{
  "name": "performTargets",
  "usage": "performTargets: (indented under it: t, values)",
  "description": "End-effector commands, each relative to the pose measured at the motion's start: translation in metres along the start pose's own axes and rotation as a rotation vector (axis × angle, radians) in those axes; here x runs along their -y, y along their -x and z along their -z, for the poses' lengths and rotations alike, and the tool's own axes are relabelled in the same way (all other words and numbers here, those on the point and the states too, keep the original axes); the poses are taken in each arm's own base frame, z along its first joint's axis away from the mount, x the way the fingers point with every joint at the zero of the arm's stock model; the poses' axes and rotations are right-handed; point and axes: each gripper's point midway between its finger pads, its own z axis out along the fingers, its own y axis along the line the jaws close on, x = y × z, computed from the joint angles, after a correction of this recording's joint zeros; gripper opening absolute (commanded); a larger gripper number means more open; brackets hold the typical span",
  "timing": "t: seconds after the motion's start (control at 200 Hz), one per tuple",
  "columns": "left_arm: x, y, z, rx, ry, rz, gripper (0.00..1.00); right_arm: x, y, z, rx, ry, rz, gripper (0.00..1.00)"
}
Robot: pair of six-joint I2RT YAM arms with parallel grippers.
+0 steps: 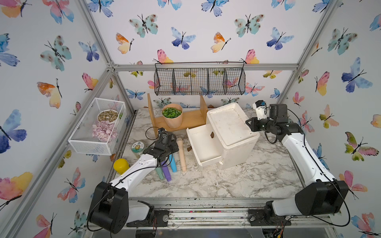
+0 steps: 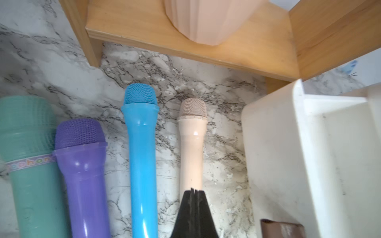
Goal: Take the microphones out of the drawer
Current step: Place the microphone at the center of the board.
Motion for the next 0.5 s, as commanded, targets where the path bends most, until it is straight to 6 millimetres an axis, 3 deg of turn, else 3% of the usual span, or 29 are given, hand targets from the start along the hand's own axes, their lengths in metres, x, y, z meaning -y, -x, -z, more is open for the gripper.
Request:
performTargets:
  t: [0.0, 0.2, 0.495]
  values:
    - [0.012, -0.013, 0.01, -0.053, -0.101, 0.01, 0.0, 0.0, 0.004, 0.002, -0.001, 0.016, -0.08, 0.09]
    - [0.035, -0.032, 0.02, -0.099, -0.293, 0.069, 0.0, 0.0, 0.004, 0.001, -0.002, 0.019, -0.079, 0.09]
    - [0.056, -0.051, 0.013, -0.161, -0.467, 0.153, 0.0, -0.002, 0.005, 0.003, 0.002, 0.026, -0.082, 0.09]
